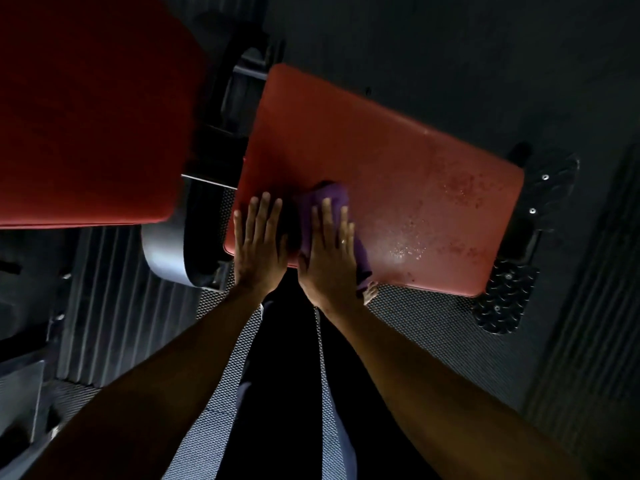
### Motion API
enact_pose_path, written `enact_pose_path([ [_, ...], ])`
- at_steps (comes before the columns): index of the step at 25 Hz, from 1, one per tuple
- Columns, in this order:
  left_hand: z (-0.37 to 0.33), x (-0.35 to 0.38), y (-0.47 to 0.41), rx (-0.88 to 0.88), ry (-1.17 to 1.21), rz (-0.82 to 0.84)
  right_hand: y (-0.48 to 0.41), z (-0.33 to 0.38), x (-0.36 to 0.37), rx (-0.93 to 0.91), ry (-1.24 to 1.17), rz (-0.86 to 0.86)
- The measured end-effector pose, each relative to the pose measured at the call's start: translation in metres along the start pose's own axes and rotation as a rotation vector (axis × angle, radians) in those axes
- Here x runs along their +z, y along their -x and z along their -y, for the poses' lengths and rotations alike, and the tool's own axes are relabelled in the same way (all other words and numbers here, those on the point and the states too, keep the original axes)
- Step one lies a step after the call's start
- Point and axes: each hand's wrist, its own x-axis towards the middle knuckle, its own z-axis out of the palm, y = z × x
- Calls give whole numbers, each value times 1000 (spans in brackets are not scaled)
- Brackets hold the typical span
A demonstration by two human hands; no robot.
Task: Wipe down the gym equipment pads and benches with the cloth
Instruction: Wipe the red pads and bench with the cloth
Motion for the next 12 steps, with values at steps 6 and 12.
enact_pose_path([
  [6,-9,0,1,-1,-22,-1,41,-104,-31,-135,255,28],
  [12,-26,4,-17,46,44,-39,20,-14,-12,286,-55,-45],
])
